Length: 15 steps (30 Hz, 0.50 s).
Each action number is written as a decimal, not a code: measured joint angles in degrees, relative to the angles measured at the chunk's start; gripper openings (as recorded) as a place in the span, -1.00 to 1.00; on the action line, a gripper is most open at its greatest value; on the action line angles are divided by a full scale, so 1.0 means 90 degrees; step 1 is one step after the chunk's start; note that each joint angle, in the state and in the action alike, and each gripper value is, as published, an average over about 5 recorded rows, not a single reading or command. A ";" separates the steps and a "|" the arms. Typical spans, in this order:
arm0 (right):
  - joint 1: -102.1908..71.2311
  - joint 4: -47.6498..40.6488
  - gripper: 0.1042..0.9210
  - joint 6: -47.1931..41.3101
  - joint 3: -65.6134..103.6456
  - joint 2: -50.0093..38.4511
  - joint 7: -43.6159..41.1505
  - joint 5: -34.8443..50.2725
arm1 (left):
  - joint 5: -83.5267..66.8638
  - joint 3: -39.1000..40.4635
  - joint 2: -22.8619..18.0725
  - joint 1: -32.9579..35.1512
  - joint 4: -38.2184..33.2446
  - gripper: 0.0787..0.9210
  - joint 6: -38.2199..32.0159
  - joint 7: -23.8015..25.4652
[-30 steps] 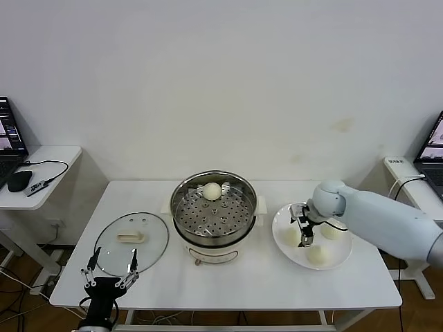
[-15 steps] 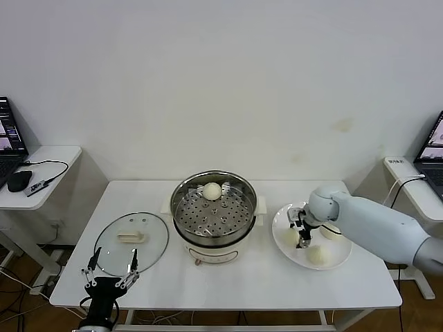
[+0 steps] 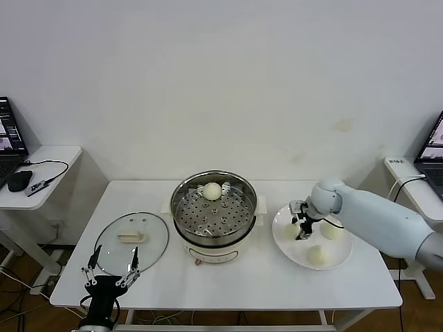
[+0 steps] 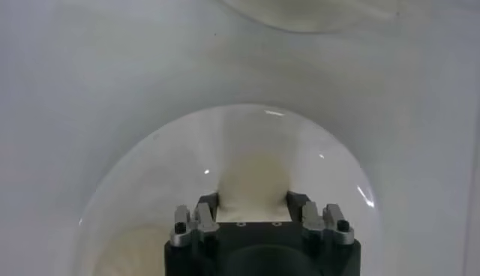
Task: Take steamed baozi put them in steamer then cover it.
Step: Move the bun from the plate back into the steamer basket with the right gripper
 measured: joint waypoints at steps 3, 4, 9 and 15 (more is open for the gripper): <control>0.0257 0.0154 0.18 -0.0050 -0.0110 -0.0103 -0.0070 0.0151 | -0.0002 0.0017 0.0030 -0.0010 -0.0024 0.77 0.0001 0.0004; 0.0366 0.0214 0.18 -0.0070 -0.0162 -0.0143 -0.0088 0.0218 | -0.0003 0.0025 0.0039 -0.0017 -0.0031 0.77 0.0002 0.0006; 0.1125 0.0568 0.18 -0.0203 -0.0531 -0.0279 -0.0161 0.0671 | -0.0004 0.0076 0.0066 -0.0047 -0.0072 0.77 0.0007 0.0010; 0.2294 0.1038 0.18 -0.0427 -0.1132 -0.0243 -0.0160 0.1399 | -0.0013 0.0135 0.0083 -0.0058 -0.0143 0.77 0.0013 0.0011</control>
